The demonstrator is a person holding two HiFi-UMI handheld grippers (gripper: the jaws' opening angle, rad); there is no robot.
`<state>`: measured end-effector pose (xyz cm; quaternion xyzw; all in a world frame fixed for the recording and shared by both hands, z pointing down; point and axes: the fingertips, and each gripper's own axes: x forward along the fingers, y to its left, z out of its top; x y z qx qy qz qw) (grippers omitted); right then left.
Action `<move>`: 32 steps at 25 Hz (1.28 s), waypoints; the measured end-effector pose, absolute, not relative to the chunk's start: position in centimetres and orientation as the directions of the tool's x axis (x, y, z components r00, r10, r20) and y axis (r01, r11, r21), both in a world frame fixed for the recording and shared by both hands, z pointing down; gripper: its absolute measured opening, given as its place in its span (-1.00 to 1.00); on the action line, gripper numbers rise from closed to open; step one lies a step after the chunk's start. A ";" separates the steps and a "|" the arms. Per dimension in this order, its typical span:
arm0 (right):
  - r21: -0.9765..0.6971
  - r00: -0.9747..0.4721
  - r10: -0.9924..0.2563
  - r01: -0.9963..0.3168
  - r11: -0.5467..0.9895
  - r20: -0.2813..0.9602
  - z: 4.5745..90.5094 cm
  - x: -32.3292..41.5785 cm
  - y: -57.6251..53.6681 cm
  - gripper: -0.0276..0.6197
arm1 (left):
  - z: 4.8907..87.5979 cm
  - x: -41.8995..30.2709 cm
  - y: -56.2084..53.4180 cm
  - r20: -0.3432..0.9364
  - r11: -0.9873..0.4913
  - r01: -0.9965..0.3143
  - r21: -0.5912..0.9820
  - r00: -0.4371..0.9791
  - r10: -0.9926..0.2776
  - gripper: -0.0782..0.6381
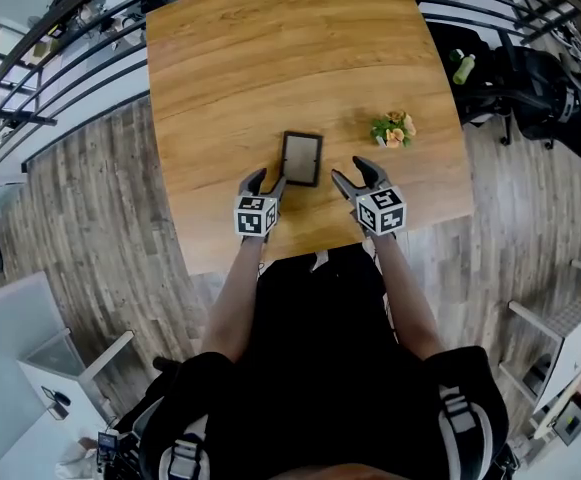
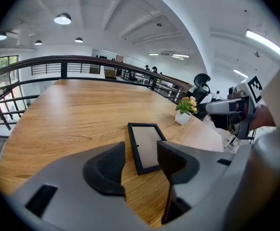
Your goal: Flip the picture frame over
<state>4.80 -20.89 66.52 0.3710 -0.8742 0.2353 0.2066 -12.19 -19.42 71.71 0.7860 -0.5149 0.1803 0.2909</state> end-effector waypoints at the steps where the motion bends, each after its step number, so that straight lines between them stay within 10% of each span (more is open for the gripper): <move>1: -0.258 -0.639 -0.547 -0.745 0.615 0.540 66.6 4.9 -20.9 -0.09 | 71.9 -12.2 -19.6 0.588 -0.297 -0.917 0.264 0.398 -0.705 -0.15; 32: -0.256 -0.588 -0.540 -0.783 0.567 0.603 68.8 8.5 -21.0 -0.13 | 78.1 -10.8 -21.1 0.715 -0.269 -0.944 0.191 0.322 -0.620 -0.52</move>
